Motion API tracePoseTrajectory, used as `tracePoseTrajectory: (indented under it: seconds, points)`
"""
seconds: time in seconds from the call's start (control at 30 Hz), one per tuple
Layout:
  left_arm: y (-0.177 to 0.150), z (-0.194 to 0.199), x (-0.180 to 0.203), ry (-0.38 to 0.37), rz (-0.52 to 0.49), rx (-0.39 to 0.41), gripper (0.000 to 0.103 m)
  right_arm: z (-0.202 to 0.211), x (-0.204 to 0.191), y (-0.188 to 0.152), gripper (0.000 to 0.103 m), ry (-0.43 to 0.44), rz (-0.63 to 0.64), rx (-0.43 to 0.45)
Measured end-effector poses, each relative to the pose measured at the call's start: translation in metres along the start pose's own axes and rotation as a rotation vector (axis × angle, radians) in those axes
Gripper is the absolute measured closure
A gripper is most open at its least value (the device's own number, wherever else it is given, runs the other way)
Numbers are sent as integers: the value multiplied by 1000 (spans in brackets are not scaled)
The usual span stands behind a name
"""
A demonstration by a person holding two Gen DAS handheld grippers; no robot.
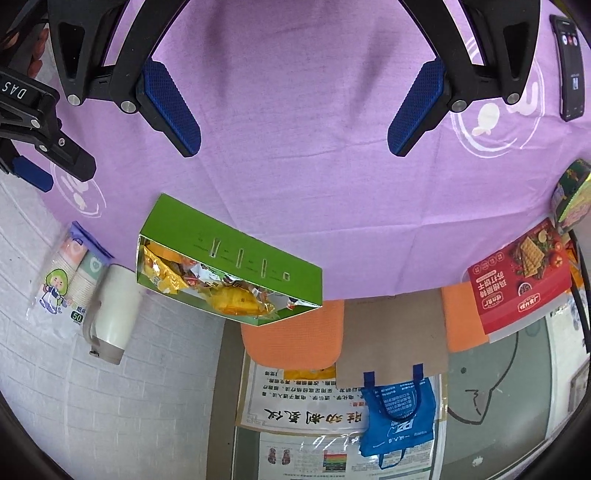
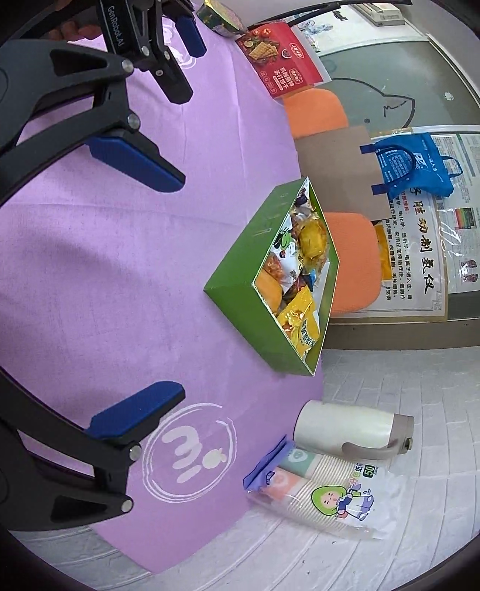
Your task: Organize snacks
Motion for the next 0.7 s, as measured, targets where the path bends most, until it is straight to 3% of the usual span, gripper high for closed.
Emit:
tracePoseTrajectory:
  seconds: [0.7]
  points:
    - [-2,1,-6,41,-8,12,0,-10,-5,-9,1,-14,-2,-28]
Point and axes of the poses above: each gripper's, at about its wrist camera, not at the fingertips, and z roughly against the way its jaws point, x to its right, y to its top, the point moved 9 cm from there along -z, roughly the way its jaws point, and after that the axes turned 15 degrees about -y, right-handed, at the moved point
